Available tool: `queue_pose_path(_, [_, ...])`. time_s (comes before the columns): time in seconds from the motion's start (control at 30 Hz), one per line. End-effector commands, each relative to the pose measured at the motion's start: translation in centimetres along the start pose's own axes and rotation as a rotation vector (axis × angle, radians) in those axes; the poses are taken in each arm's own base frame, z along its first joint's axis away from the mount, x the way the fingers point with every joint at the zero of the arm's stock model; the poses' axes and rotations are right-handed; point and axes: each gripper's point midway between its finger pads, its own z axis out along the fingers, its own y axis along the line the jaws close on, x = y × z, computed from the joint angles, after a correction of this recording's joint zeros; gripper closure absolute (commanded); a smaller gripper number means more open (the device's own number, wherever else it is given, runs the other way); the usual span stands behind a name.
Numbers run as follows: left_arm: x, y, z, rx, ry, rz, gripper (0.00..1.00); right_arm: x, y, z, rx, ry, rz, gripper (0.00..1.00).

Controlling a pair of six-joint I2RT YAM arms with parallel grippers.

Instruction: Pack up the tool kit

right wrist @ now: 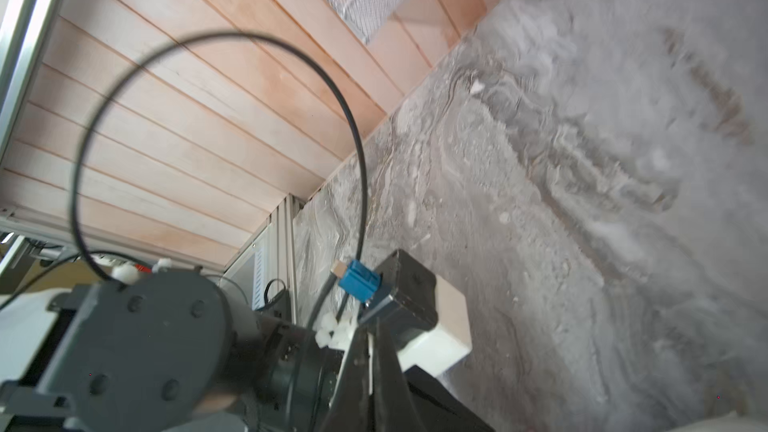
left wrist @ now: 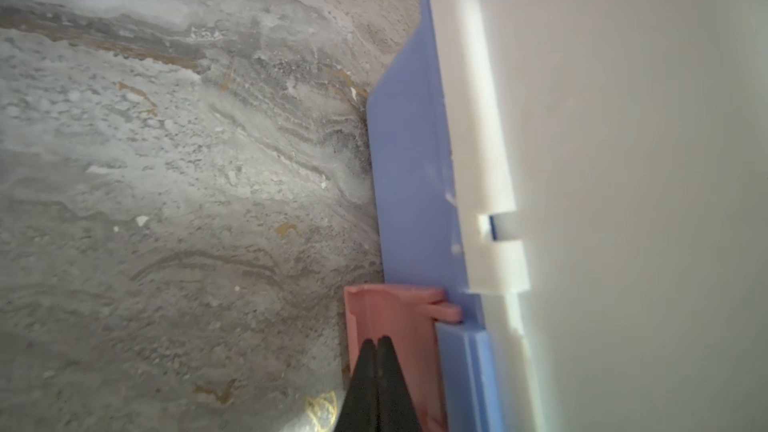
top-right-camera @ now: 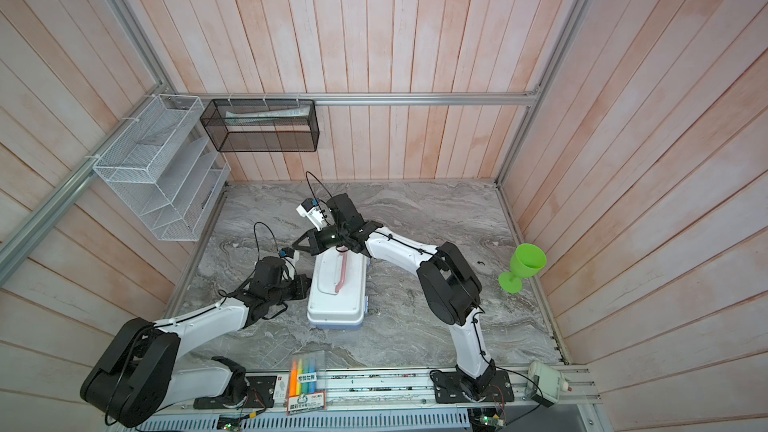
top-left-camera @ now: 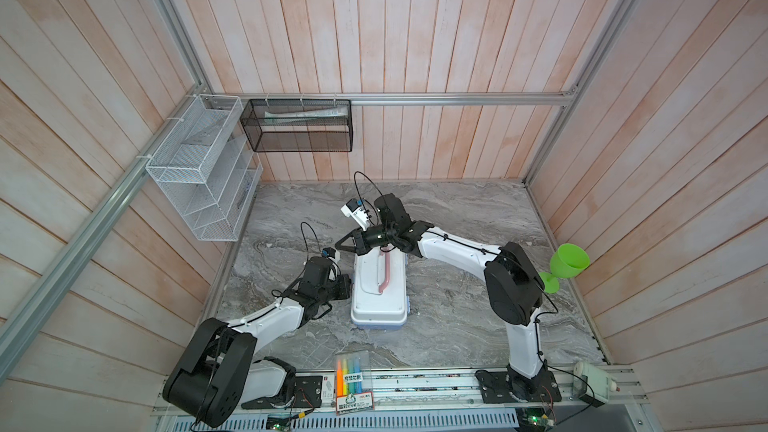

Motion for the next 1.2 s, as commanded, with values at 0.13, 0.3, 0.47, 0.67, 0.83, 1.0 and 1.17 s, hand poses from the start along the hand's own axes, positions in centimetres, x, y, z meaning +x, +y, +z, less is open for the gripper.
queue_pose_path(0.13, [-2.1,1.3,-2.1,-0.055,-0.032,-0.137,0.84,-3.3,-1.0,-7.4,0.328,-0.095,-0.078,0.87])
queue_pose_path(0.3, [-4.2,-1.2,-4.3,0.026,-0.090,-0.086,0.82,0.8,-4.6,-14.4,0.572,-0.098,0.011,0.94])
queue_pose_path(0.47, [-4.5,-0.5,-5.7,-0.026,-0.126,-0.089,0.83,5.9,-6.2,-17.8,0.717,-0.031,0.069,1.00])
queue_pose_path(0.67, [-3.8,0.0,-6.1,-0.046,-0.120,-0.107,0.87,7.6,-6.7,-16.1,0.680,0.030,0.077,1.00])
queue_pose_path(0.83, [-3.5,0.0,-6.6,-0.042,-0.130,-0.112,0.88,6.4,-6.5,-13.6,0.645,0.058,0.031,1.00])
queue_pose_path(1.0, [-3.5,-0.6,-6.8,-0.009,-0.132,-0.114,0.88,5.7,-6.1,-10.0,0.586,0.092,-0.008,1.00])
queue_pose_path(1.17, [-3.8,-1.1,-7.0,0.007,-0.122,-0.100,0.88,4.8,-5.8,-7.3,0.568,0.124,-0.046,1.00])
